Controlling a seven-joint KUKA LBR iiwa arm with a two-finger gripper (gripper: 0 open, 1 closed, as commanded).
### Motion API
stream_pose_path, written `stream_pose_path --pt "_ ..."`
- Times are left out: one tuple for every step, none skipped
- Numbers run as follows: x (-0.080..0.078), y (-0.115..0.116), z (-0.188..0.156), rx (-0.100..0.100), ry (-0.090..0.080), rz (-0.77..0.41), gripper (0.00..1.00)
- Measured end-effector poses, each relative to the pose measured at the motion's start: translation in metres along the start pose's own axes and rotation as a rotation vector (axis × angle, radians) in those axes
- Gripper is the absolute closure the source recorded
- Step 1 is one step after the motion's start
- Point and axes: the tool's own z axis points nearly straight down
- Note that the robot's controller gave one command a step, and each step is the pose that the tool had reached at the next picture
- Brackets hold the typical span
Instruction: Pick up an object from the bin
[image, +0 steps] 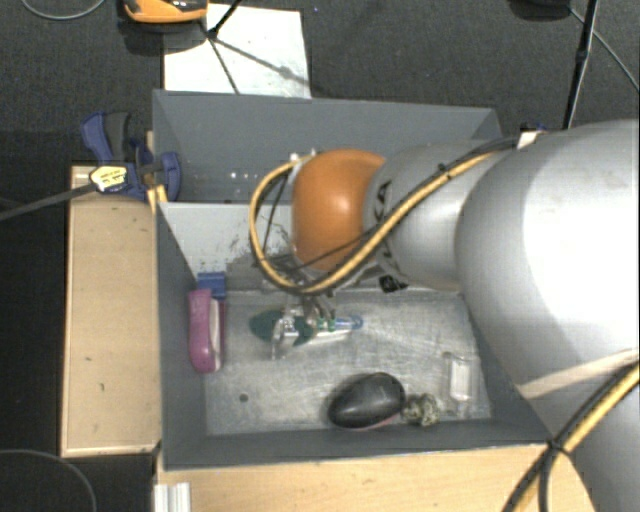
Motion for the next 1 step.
stream_pose_path --pt "-0.0020 0.0025 -0.0022 -0.003 -0.010 0.000 1.00"
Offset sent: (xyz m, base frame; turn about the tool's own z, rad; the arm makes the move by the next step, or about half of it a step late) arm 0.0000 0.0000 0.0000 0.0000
